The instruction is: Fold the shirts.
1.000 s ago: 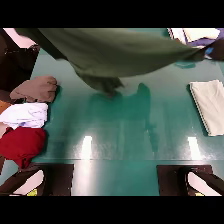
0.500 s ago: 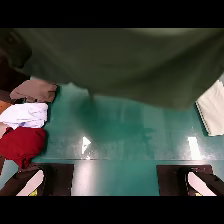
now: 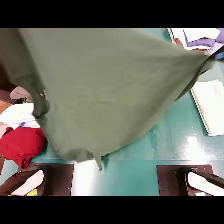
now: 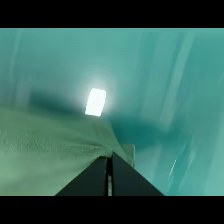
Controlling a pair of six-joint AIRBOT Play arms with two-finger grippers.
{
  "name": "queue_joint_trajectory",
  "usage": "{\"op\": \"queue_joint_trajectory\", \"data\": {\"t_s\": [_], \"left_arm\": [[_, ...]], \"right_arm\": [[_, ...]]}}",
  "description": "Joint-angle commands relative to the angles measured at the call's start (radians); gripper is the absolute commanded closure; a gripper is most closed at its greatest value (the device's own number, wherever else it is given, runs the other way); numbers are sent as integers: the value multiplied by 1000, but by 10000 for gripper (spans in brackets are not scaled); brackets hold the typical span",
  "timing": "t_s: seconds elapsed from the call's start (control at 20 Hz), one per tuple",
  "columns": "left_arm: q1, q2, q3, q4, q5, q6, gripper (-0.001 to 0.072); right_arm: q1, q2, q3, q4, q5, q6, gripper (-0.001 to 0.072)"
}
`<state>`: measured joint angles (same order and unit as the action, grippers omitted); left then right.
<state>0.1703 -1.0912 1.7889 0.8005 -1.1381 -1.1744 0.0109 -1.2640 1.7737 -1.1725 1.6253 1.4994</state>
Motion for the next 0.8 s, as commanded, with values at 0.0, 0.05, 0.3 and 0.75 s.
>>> {"op": "queue_joint_trajectory", "data": {"t_s": [0.0,0.05,0.3,0.75], "left_arm": [[-24,-231,-93,-5,-14,8,683],[-44,-306,-93,-3,-6,36,683],[-126,-580,-93,1,157,66,683],[-133,-630,-94,149,149,10,127]], "right_arm": [[8,-145,-154,-6,-83,7,696],[8,-177,-188,-5,-129,8,696],[8,-314,-285,4,-366,11,696],[29,-396,-285,74,-591,11,648]]}}
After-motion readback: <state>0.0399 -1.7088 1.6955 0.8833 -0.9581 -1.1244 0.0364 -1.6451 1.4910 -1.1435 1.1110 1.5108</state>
